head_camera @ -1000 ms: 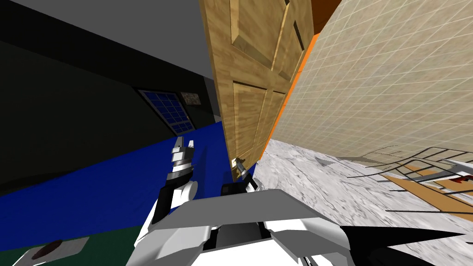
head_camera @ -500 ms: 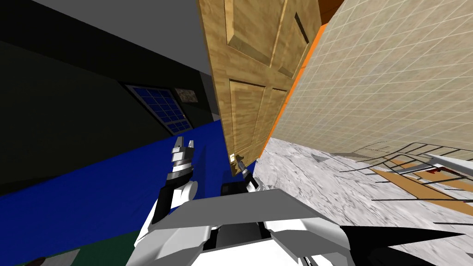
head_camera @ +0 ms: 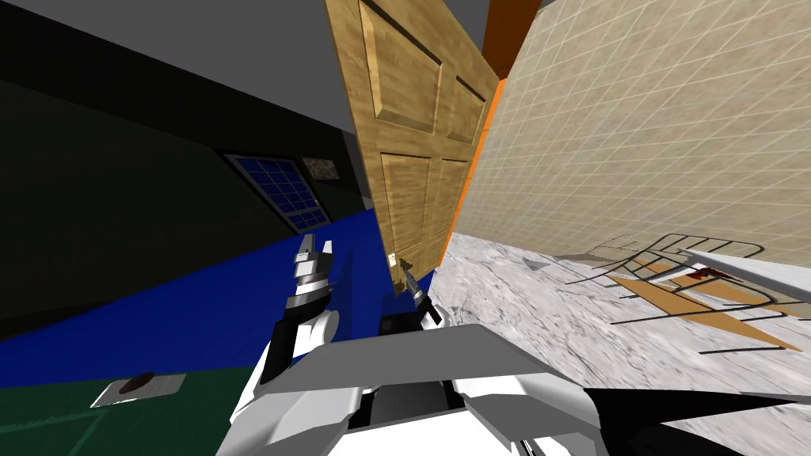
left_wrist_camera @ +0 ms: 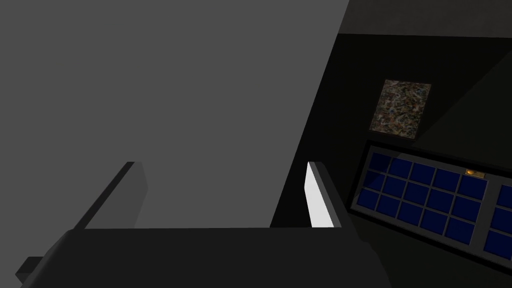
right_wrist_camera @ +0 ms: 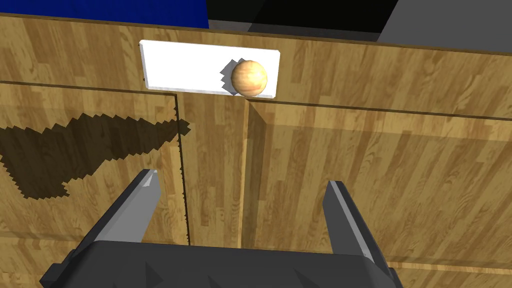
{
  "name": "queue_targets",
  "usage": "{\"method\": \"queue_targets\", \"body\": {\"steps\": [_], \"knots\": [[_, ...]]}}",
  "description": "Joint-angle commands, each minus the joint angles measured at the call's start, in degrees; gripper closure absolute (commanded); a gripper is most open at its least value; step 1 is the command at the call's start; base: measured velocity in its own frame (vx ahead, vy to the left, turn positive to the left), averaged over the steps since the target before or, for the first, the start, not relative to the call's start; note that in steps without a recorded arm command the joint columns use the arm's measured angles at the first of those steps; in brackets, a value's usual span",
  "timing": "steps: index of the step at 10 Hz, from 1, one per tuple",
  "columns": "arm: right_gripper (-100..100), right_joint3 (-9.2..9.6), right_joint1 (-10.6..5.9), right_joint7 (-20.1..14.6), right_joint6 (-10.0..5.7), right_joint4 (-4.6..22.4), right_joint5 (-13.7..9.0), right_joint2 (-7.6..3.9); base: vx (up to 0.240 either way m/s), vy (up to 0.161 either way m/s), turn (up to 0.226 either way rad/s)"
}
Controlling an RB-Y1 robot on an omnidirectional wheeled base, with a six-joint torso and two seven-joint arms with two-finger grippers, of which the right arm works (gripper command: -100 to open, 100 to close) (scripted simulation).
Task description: Push the door open
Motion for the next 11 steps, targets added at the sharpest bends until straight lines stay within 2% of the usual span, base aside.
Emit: {"method": "queue_targets", "body": {"steps": [1,5,9,11], "knots": [[-100,0.0,0.0,0.0,0.0,0.0,0.0,0.0,-0.082,-0.04,-0.002],[-100,-0.54,-0.16,0.3,-0.68,0.7,-0.1,-0.16,0.159,0.09,0.025],[-100,-1.14,-0.39,0.5,-1.45,1.4,-0.2,0.41,0.204,0.129,0.027],[-100,-1.19,-0.45,0.5,-1.53,1.6,-0.2,0.52,0.125,0.065,0.005]]}}
